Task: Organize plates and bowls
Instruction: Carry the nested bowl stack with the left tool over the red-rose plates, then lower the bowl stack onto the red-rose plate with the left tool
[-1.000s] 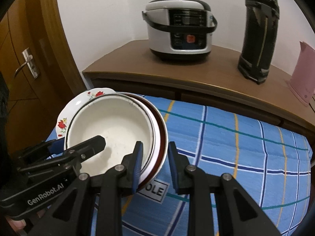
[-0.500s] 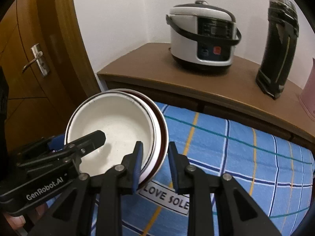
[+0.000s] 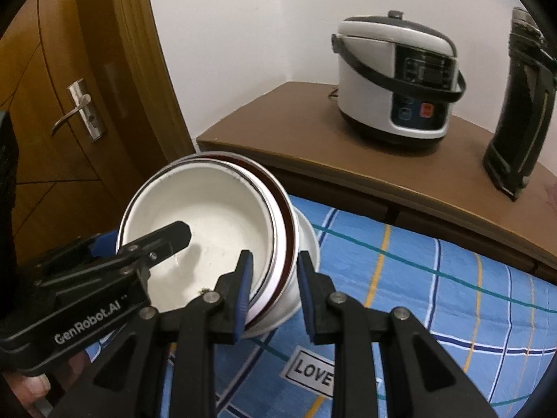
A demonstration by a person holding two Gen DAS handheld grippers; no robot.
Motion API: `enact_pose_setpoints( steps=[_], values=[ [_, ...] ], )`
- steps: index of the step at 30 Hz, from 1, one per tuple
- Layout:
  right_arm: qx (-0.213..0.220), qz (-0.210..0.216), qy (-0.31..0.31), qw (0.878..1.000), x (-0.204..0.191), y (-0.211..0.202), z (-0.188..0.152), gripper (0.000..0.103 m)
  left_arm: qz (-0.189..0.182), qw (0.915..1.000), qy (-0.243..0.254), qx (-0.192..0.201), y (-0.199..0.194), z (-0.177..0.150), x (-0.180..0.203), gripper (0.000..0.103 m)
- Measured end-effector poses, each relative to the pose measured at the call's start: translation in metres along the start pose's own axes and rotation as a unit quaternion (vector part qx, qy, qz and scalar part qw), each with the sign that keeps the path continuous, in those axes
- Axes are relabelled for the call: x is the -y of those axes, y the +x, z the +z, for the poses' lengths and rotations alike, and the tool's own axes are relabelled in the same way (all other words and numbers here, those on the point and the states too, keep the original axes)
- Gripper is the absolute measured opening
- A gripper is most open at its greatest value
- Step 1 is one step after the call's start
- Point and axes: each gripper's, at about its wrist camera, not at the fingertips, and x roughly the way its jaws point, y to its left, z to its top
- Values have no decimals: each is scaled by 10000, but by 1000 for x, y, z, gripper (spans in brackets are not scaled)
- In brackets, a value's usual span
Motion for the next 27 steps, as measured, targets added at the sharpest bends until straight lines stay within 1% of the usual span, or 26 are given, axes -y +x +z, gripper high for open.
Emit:
enact_pose_setpoints(
  steps=[4, 11, 19, 27],
  values=[
    [-109, 134, 35, 9998, -1, 13, 2, 26, 41, 10000, -62, -63, 6, 3, -8, 50],
    [-298, 260, 123, 9991, -1, 32, 2, 26, 167, 9997, -31, -168, 16, 3, -14, 50],
    [-409, 252, 105, 9988, -3, 44, 4, 26, 199, 9993, -57, -309, 26, 1, -19, 50],
    [-435, 235, 51, 9988, -5, 46, 6, 26, 209, 9989, -109, -401, 32, 0, -22, 50]
  ],
)
